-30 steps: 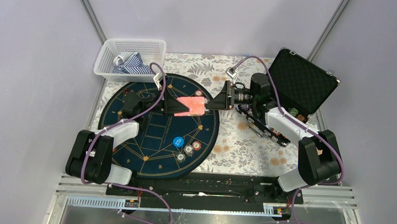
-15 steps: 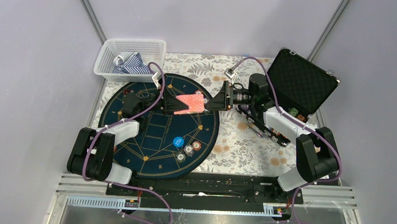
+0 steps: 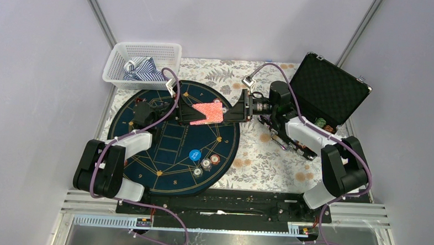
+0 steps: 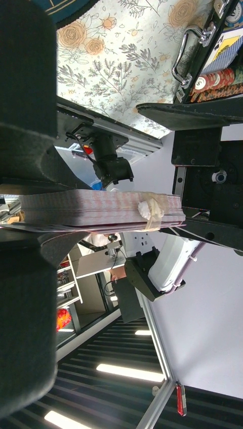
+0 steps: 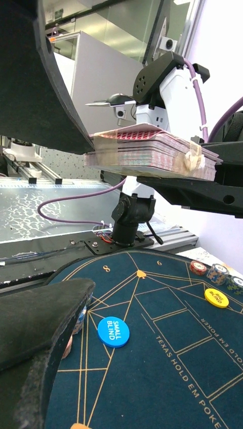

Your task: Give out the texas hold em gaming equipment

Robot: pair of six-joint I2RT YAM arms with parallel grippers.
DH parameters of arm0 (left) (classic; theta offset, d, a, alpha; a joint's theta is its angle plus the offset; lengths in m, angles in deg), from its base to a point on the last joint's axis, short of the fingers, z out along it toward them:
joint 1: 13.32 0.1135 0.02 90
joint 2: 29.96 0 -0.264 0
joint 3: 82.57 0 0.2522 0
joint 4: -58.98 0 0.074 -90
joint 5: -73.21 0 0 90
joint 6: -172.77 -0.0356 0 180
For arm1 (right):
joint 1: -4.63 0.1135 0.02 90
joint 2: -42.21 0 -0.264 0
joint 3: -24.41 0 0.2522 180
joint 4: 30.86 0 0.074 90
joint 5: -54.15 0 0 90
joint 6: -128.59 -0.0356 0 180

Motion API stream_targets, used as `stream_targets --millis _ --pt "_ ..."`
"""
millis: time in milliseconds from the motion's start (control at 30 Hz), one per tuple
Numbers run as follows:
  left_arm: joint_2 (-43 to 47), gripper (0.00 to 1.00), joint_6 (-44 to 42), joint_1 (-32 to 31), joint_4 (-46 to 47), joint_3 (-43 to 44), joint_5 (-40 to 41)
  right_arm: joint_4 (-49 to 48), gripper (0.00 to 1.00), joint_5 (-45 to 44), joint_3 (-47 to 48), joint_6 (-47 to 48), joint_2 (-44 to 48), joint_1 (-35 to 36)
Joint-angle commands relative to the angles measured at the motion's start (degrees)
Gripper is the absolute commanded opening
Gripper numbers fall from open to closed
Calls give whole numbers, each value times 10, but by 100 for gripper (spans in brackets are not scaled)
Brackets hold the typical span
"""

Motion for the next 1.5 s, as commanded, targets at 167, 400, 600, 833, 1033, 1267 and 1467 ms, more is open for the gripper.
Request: stream_targets --millis 167,400,600,833,1033,1267,1467 --pt "-2 3 -40 -26 7 7 13 -46 100 11 20 -15 -16 26" --pt "-7 7 -41 -37 7 12 10 -46 100 9 25 -14 -27 31" --pt "-8 0 -49 -36 -5 12 2 -39 100 19 32 -12 -30 32" --pt "14 0 -55 13 -8 -10 -18 9 100 42 9 33 7 -31" --pt "26 0 -73 -4 -22 -13 -22 -38 100 35 0 -7 14 -37" --pt "30 0 -75 -31 -23 -3 -21 -54 100 28 -5 -24 1 -34" --pt "24 0 -70 -32 -17 -1 -17 -42 100 25 -12 -13 3 -30"
